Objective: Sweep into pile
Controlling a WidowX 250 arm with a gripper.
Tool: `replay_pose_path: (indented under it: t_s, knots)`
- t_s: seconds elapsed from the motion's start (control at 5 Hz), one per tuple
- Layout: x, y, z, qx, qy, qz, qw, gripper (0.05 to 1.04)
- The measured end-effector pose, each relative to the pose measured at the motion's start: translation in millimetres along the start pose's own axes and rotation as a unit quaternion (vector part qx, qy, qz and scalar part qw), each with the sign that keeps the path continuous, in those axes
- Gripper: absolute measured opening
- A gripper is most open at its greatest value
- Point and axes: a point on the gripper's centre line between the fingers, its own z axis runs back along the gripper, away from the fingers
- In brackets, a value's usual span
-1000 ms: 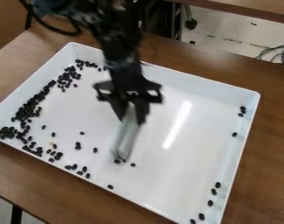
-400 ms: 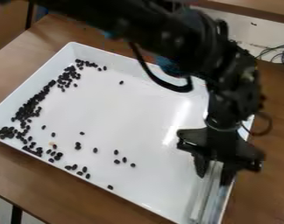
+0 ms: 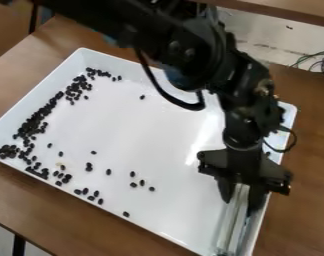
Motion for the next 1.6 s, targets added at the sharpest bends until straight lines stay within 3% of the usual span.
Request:
replay_pose_path:
  t_s: [0.4, 1.2, 1.6]
  knots:
    - [-8, 94, 13, 0.039, 0.012, 0.044, 0.9982, 0.355]
    - [-8, 269, 42, 0.082, 0.013, 0.100, 0.9915, 0.355]
    - [5, 296, 58, 0.097, 0.018, 0.099, 0.9902, 0.355]
